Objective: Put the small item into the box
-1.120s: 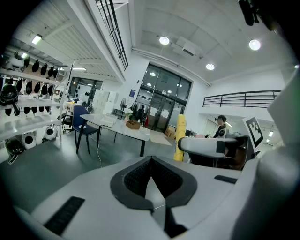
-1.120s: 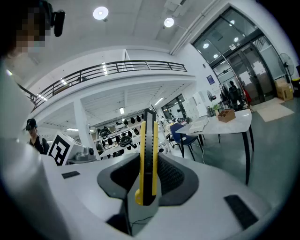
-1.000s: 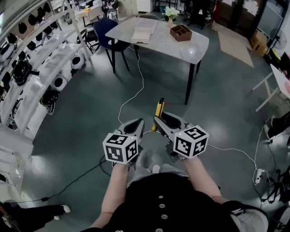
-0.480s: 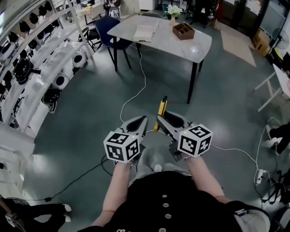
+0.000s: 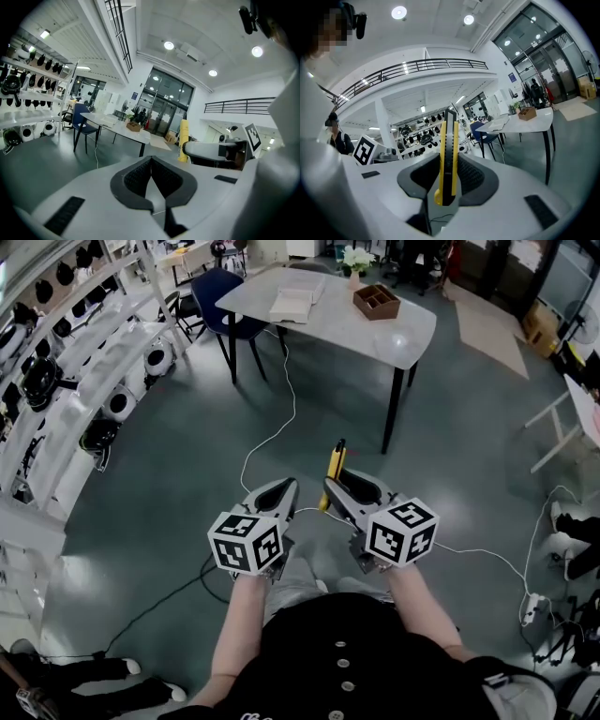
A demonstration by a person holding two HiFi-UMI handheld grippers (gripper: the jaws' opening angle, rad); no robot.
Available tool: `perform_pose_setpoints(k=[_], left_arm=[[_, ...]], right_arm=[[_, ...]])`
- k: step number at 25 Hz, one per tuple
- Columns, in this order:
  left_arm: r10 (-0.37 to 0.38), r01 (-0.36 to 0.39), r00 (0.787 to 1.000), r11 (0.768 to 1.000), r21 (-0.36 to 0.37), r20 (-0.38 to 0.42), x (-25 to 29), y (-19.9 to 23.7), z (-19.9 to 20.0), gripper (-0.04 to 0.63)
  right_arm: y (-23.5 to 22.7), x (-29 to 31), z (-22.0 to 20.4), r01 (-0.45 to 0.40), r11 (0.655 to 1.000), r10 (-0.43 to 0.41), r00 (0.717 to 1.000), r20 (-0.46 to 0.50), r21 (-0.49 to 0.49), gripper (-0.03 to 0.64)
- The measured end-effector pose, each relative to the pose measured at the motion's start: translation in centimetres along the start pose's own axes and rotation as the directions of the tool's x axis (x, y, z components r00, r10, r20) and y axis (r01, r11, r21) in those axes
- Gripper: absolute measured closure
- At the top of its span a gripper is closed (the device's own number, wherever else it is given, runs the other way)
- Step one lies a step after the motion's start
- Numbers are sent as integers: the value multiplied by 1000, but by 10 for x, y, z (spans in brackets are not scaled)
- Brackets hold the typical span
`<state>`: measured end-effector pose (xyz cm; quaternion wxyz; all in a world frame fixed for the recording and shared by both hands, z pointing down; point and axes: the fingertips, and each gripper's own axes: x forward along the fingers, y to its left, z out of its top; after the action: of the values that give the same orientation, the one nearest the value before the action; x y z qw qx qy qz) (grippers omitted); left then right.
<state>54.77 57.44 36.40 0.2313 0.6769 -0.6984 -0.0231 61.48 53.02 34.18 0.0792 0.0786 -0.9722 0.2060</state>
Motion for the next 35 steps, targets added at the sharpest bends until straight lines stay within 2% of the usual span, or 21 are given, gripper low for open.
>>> perform_pose_setpoints(k=[7,12,18,26,35], left_arm=[[31,-31,1000,999,31,0,16,9,6,577],[36,-36,999,999,17,-15,36,29,8,577],[35,-35,999,999,3,-37,70,64,23,577],[-6,7,1000,999,34,-25,120,117,83,577],[-31,31,999,999,41,-8,162,195,142,577]], right_arm=[[-18,16,-1,-3,1000,3,1000,-16,10,499],[-37,31,-4,30,999,-29,999,-25,20,499],[-66,66,10,74,997,-73,997,-20,25,499],[-92,139,55,56,997,-57,998,25,60,499],[-118,230,105,81,996,-83,994,73,21,499]])
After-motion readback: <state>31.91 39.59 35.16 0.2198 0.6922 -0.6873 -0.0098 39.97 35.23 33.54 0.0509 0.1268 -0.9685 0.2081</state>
